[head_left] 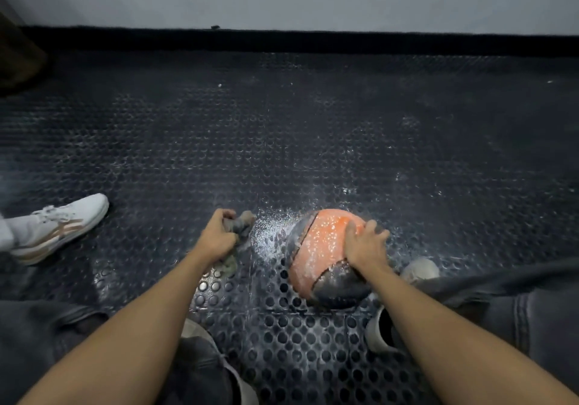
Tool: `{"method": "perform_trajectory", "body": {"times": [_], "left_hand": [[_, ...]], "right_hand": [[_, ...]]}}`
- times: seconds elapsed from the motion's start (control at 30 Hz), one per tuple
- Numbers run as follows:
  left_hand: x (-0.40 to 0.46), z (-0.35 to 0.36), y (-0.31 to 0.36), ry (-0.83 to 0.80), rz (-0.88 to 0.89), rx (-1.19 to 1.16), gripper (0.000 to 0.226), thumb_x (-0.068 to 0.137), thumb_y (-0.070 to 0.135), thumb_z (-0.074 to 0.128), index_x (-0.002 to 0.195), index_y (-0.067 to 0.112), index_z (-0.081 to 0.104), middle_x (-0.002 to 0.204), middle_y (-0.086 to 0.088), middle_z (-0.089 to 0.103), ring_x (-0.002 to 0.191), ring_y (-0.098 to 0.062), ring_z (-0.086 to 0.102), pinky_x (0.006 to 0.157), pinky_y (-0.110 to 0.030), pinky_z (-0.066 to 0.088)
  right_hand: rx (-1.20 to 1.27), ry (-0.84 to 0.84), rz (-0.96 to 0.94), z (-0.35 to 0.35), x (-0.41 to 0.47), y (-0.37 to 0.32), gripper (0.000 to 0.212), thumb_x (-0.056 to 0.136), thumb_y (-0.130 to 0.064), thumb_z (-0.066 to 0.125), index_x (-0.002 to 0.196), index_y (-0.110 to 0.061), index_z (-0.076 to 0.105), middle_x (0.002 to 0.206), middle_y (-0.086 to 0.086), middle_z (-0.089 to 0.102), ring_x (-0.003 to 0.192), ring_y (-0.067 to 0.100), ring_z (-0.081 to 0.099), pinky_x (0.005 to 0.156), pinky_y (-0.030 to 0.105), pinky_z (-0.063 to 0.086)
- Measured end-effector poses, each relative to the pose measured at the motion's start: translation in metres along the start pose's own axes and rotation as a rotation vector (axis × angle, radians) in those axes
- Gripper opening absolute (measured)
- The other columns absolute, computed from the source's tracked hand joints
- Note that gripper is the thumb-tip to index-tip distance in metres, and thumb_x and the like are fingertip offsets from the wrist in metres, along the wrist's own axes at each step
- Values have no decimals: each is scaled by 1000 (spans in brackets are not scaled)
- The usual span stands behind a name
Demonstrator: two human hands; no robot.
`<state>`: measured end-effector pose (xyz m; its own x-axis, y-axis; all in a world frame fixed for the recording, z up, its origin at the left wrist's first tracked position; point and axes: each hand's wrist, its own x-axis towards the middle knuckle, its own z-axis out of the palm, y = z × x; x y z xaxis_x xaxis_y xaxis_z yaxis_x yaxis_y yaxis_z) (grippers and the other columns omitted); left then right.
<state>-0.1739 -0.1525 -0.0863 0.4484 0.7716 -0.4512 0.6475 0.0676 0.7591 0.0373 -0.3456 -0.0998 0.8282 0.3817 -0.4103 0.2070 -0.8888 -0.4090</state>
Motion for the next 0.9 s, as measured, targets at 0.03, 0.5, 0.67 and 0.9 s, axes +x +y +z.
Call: {"method": "perform_trajectory", "body": {"times": [0.03,0.5,0.67,0.9], "left_hand": [[-6,4,9,-37,-3,-26,51,84,0,61,126,21,40,110,-8,55,79,-17,58,63,-30,47],[5,64,30,-202,-10,-85,47,85,35,69,128,25,54,109,-8,62,85,-21,68,62,-29,50],[-1,79,31,-299,27,-164,25,82,13,74,106,16,69,92,-14,72,73,-19,69,63,-28,55],[6,78,27,-201,178,94,17,87,12,68,103,10,68,92,-15,71,76,-20,62,75,-36,52]], "right_hand": [[-5,23,-28,-5,1,3,42,104,-47,27,133,-17,33,143,19,30,117,35,50,100,53,43],[-377,-169,-53,-52,41,26,78,91,-79,19,155,-34,14,149,30,28,132,50,42,101,53,44],[-443,-300,-61,-50,29,13,83,91,-80,20,156,-29,18,151,30,31,130,46,47,97,48,47],[-132,-277,-367,-9,9,4,50,98,-43,35,148,-44,34,157,5,25,140,27,34,107,60,39]]}}
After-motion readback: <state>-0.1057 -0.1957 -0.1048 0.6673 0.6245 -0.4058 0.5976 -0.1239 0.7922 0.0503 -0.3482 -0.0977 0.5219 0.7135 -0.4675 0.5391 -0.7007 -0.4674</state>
